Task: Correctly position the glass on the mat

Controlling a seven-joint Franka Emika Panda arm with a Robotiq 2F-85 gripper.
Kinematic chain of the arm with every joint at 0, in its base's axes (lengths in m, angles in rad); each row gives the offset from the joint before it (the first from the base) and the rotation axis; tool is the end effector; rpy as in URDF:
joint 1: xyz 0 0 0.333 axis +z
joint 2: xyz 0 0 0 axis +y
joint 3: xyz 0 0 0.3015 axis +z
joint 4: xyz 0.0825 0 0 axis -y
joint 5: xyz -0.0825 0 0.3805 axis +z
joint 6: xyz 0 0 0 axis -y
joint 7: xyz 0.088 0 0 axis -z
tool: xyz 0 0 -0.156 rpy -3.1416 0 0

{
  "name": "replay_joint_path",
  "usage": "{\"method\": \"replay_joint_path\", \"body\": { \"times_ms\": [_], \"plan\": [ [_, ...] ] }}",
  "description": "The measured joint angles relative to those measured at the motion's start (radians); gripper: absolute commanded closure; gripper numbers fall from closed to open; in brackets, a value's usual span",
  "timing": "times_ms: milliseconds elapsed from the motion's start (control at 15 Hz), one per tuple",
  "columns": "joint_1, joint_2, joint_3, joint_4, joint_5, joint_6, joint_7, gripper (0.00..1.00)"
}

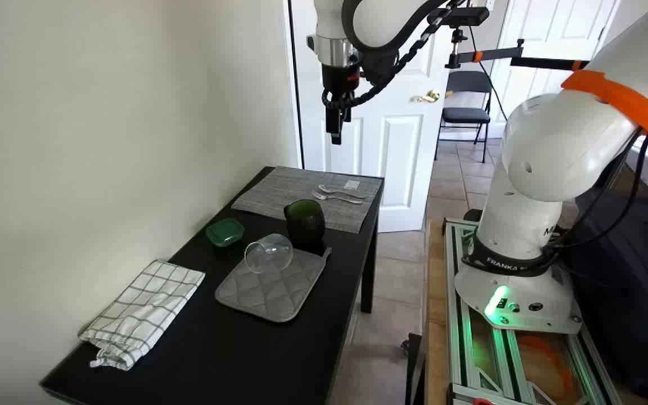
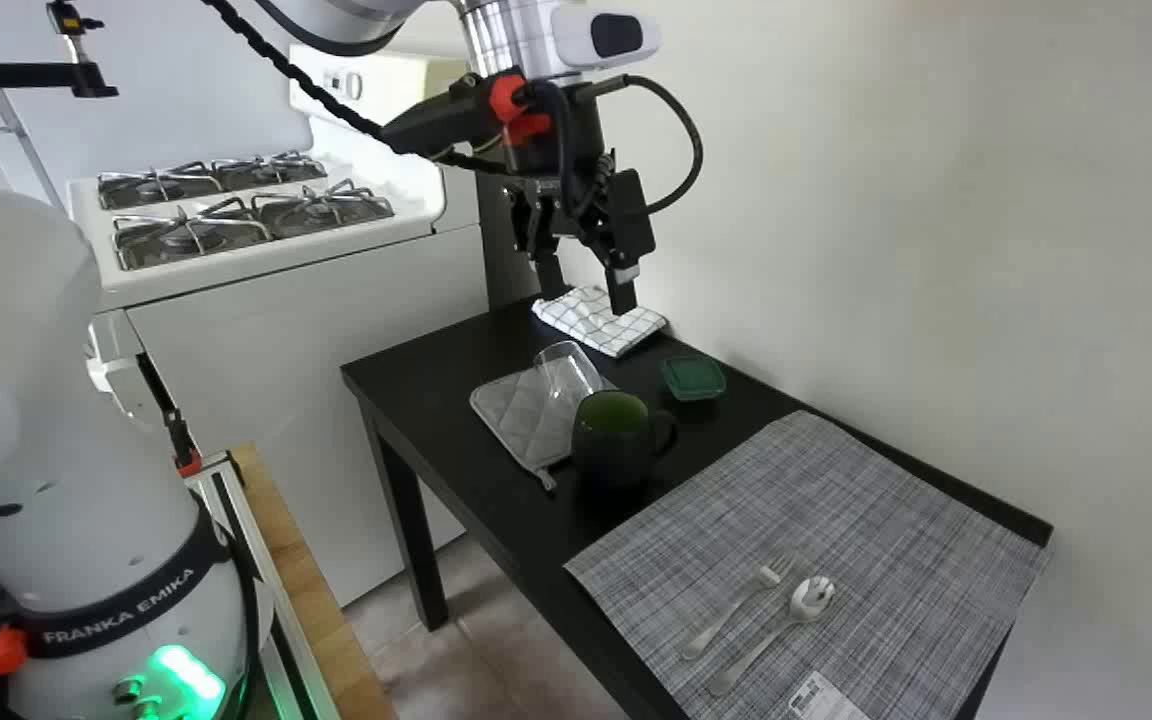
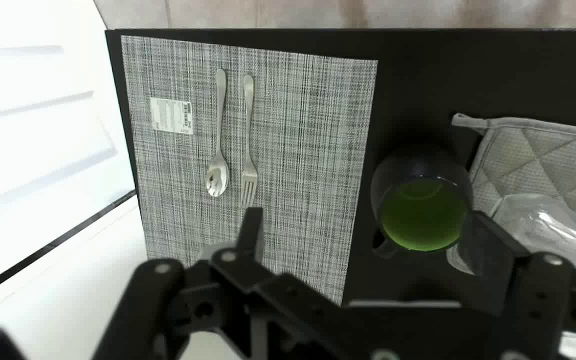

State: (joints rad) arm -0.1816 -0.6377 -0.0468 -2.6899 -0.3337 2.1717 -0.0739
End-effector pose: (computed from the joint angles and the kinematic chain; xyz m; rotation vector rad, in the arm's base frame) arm 0.3555 -0.1070 0.3798 2.8662 0.0375 0.1170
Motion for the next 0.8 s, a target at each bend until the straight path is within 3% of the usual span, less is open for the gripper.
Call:
{"method": "replay_joint_path", "body": {
  "times_ms": [467,800],
  "plan": [
    [0.005,0.01,0.01,0.007,-0.002,0.005,0.005,0.0],
    [0.045,0.163,0.107,0.074,0.001,0.056,0.175,0.0]
  ]
}}
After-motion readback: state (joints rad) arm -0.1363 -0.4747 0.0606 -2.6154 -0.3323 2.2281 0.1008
